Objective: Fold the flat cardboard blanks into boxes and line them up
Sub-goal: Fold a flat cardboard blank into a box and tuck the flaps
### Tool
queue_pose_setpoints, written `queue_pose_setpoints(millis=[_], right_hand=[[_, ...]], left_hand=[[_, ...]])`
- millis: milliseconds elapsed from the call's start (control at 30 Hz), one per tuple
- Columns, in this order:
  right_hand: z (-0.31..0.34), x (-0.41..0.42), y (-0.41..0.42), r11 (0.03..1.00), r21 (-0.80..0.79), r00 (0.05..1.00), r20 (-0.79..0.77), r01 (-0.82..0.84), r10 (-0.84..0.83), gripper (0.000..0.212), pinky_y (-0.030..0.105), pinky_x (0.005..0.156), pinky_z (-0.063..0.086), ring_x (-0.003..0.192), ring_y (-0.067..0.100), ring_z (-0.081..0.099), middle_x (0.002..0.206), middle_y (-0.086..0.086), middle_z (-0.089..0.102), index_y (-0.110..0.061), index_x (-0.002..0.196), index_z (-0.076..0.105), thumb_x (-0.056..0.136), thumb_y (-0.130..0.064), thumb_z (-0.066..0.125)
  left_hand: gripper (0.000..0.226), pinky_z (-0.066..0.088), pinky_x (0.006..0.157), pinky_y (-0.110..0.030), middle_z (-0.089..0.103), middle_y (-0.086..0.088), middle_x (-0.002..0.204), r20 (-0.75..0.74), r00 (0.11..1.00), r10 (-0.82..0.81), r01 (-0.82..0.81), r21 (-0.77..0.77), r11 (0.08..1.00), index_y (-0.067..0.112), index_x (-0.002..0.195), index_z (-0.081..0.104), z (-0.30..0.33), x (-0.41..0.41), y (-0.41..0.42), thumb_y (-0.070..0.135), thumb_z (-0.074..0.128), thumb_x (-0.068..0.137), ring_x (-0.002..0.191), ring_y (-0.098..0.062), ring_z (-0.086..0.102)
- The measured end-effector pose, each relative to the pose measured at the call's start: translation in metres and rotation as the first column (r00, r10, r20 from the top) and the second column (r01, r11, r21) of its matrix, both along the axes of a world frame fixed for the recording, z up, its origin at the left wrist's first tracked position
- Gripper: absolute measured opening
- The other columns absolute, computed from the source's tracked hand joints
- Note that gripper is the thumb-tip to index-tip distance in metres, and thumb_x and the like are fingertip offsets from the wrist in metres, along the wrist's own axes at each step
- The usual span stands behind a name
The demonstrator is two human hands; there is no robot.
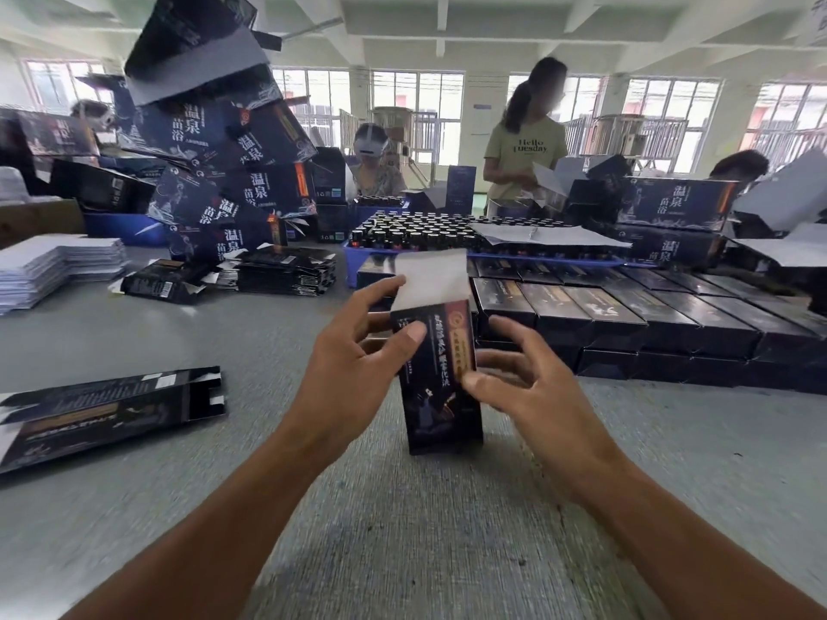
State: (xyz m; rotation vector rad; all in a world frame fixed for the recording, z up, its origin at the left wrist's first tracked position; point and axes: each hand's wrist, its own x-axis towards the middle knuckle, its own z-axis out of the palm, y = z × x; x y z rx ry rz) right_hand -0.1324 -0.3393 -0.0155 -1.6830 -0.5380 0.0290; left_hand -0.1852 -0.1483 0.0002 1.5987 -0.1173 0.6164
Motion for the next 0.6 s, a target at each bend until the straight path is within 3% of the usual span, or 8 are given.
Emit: queue_pose_setpoints(millis=[100, 200, 333, 433, 533, 600], right_hand=[[0.005, -0.002, -0.003, 0.995, 0.093, 0.992, 0.126, 0.022, -0.034, 0.063, 0.007, 0.069, 0.051, 0.105, -0.009, 0.063, 0.119, -0.021, 0.065, -0.059, 0.137, 0.043, 0.090, -0.030, 0.073], [0.006, -0.004, -0.002, 0.996, 0.093, 0.974, 0.227, -0.015, -0.006, 0.058, 0.002, 0.069, 0.049, 0.105, -0.015, 0.061, 0.114, -0.033, 0.065, -0.059, 0.134, 0.047, 0.093, -0.024, 0.070], [0.008, -0.006, -0.002, 0.999, 0.053, 0.960, 0.279, -0.008, -0.007, 0.042, 0.013, 0.076, 0.055, 0.104, -0.005, 0.064, 0.117, -0.021, 0.065, -0.059, 0.129, 0.054, 0.093, -0.040, 0.064], [0.010, -0.006, -0.002, 0.997, 0.074, 0.960, 0.279, 0.009, -0.030, 0.034, 0.021, 0.090, 0.054, 0.112, -0.002, 0.062, 0.126, -0.015, 0.064, -0.048, 0.125, 0.064, 0.092, -0.051, 0.056], [0.012, -0.007, -0.001, 0.987, 0.163, 0.963, 0.268, -0.007, -0.038, 0.033, 0.019, 0.100, 0.050, 0.117, 0.000, 0.061, 0.124, -0.013, 0.066, -0.031, 0.121, 0.070, 0.095, -0.043, 0.053], [0.014, -0.009, -0.001, 0.975, 0.222, 0.960, 0.274, -0.006, -0.056, 0.026, 0.015, 0.098, 0.049, 0.117, -0.002, 0.060, 0.122, -0.017, 0.067, -0.024, 0.115, 0.073, 0.097, -0.031, 0.056]], left_hand=[[0.039, 0.058, 0.076, -0.023, 0.071, 0.012, 0.108, 0.010, 0.997, -0.074, 0.073, 0.053, 0.996, 0.051, 0.112, 0.068, 0.000, -0.002, -0.006, 0.032, 0.074, 0.078, 0.099, -0.011, 0.071], [0.034, 0.057, 0.077, -0.022, 0.072, 0.008, 0.108, 0.006, 0.992, -0.123, 0.123, 0.065, 0.990, 0.040, 0.106, 0.073, 0.001, -0.003, -0.008, 0.030, 0.077, 0.074, 0.096, -0.012, 0.071], [0.036, 0.055, 0.076, -0.018, 0.073, 0.010, 0.106, -0.004, 0.988, -0.152, 0.152, 0.096, 0.984, 0.032, 0.108, 0.072, 0.003, -0.006, -0.008, 0.030, 0.078, 0.072, 0.094, -0.008, 0.071], [0.035, 0.053, 0.079, -0.017, 0.073, 0.008, 0.107, 0.012, 0.983, -0.183, 0.181, 0.090, 0.979, 0.027, 0.112, 0.071, 0.004, -0.007, -0.009, 0.034, 0.072, 0.078, 0.099, -0.008, 0.070], [0.030, 0.051, 0.084, -0.014, 0.072, 0.002, 0.114, 0.051, 0.981, -0.189, 0.186, 0.061, 0.981, 0.022, 0.113, 0.074, 0.006, -0.008, -0.009, 0.032, 0.063, 0.086, 0.107, -0.008, 0.067], [0.027, 0.050, 0.085, -0.014, 0.072, 0.002, 0.114, 0.065, 0.983, -0.172, 0.167, 0.070, 0.983, 0.026, 0.110, 0.075, 0.007, -0.008, -0.010, 0.032, 0.063, 0.087, 0.108, -0.008, 0.067]])
